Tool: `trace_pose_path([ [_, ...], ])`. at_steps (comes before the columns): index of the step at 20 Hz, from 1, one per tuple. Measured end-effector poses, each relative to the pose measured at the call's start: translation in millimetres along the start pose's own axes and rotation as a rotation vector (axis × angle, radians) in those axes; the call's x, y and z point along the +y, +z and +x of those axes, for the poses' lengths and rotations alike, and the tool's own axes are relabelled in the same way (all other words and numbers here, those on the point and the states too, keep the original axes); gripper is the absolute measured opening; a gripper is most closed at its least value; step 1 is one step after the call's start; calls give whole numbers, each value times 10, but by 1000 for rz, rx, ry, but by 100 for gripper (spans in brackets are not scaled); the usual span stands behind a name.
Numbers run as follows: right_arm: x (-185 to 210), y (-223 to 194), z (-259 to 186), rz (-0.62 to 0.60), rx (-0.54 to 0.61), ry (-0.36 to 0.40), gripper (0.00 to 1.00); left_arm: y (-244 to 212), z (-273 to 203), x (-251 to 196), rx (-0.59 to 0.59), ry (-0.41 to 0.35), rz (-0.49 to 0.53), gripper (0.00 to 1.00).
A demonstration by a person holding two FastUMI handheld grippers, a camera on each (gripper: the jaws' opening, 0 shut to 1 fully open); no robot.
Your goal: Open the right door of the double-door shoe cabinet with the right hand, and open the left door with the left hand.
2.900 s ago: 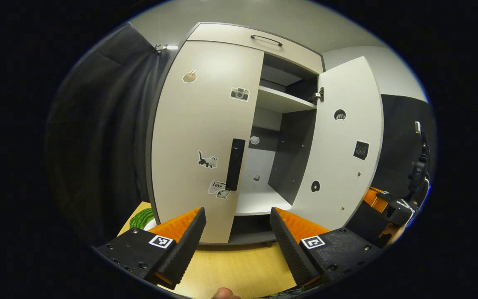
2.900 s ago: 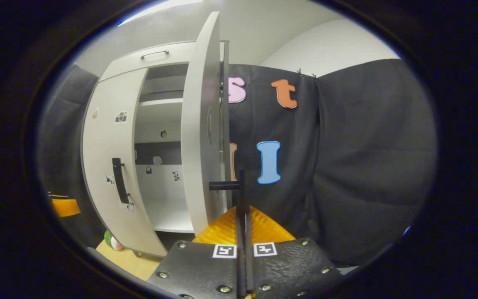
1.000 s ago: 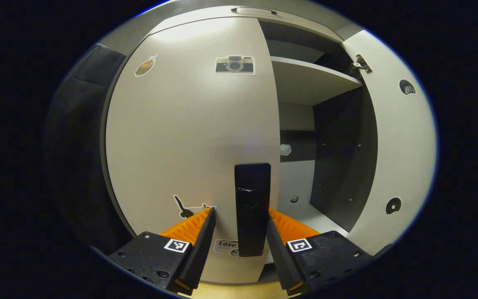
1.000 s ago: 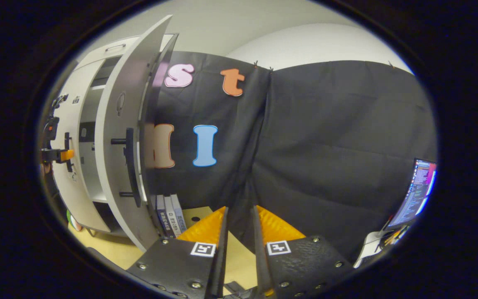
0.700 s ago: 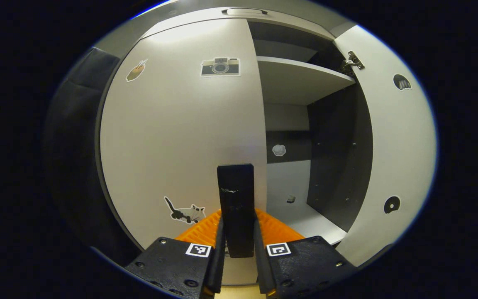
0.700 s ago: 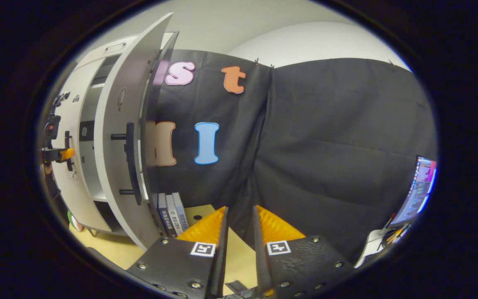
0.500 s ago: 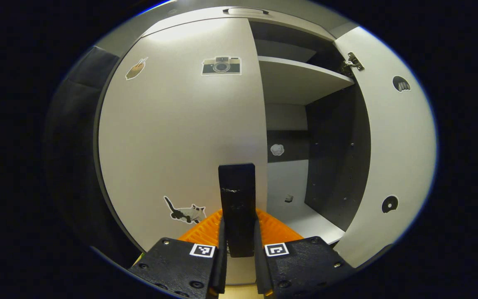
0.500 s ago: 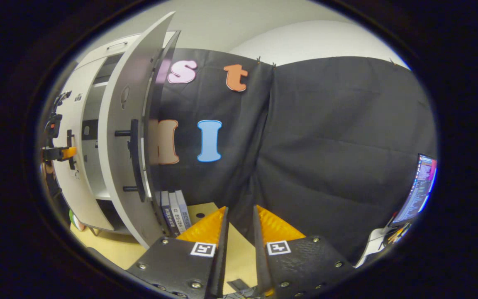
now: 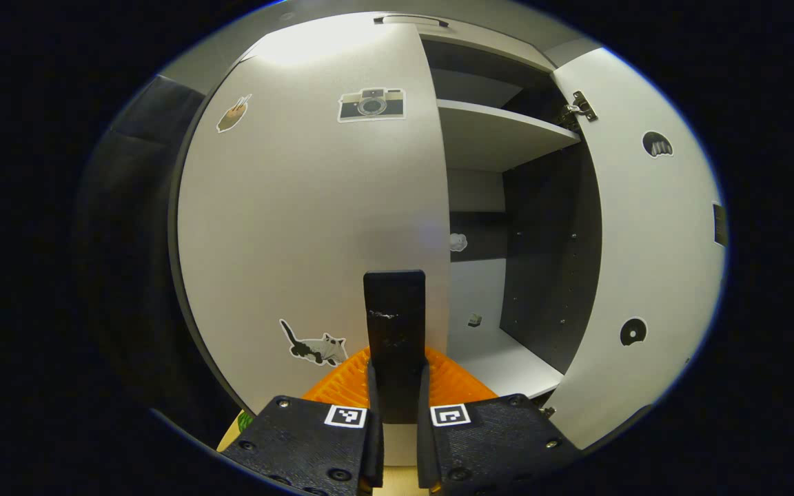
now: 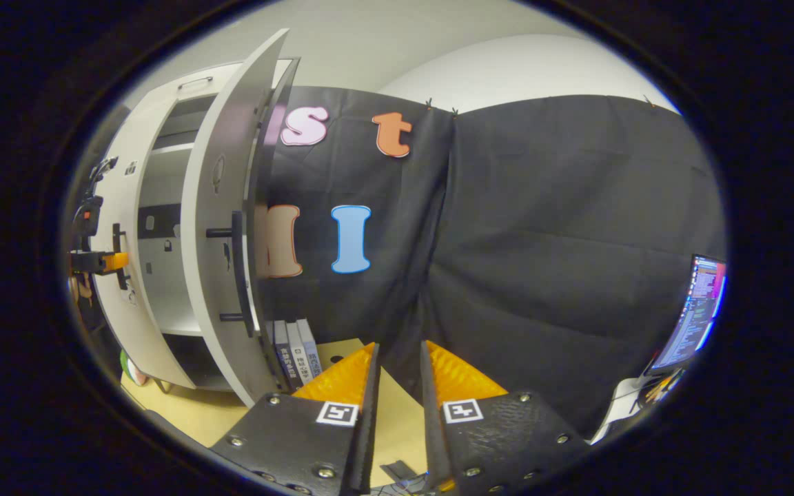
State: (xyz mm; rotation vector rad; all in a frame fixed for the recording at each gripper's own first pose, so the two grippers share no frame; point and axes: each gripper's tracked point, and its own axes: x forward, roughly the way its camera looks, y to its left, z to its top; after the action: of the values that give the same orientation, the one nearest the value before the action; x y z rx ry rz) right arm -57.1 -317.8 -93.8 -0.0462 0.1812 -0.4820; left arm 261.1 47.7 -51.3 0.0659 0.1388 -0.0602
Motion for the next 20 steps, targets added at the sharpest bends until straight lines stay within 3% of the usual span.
trace_pose_path([
  [10, 257, -5, -154, -12, 1, 74, 30, -29, -429, 106, 5, -25, -27, 19],
  [20, 591, -36, -244, -55, 3, 153, 30, -49, -534, 193, 10, -31, -35, 19],
])
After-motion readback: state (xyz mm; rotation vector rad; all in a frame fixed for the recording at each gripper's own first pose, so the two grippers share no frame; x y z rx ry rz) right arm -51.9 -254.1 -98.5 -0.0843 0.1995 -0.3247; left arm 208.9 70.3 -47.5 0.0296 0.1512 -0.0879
